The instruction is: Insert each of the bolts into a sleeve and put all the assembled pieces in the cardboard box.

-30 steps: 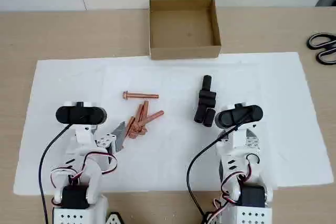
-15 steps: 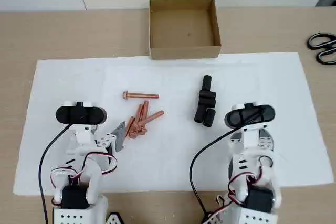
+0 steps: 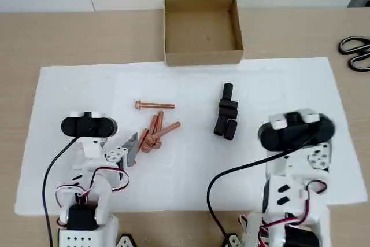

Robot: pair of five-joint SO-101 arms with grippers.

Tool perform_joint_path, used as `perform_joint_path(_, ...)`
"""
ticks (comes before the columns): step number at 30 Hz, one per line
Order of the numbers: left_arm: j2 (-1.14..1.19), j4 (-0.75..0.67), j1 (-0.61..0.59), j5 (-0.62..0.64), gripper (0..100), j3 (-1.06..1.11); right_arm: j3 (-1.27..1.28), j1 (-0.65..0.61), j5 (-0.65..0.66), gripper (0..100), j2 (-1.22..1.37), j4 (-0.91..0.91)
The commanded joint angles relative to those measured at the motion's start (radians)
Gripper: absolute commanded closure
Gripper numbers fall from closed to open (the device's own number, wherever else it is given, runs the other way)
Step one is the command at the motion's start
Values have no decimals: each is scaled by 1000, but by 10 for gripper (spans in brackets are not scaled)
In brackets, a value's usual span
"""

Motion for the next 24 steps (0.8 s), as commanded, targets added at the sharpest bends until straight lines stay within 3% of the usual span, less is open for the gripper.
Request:
perform_joint_path(1,-9,-25,3,-2,740,-4,-196,7,8,821,208,-65)
perform_joint_path(7,-9,-25,3,-2,740,-4,-440,1,-28,821,679,-39)
perform_joint_path(15,-9,-28,2,-2,740,-4,-736,-64,-373,820,1182,213)
perform_joint_path(24,-9,-28,0,-2,740,-4,-718,-260,-259,820,1277,340)
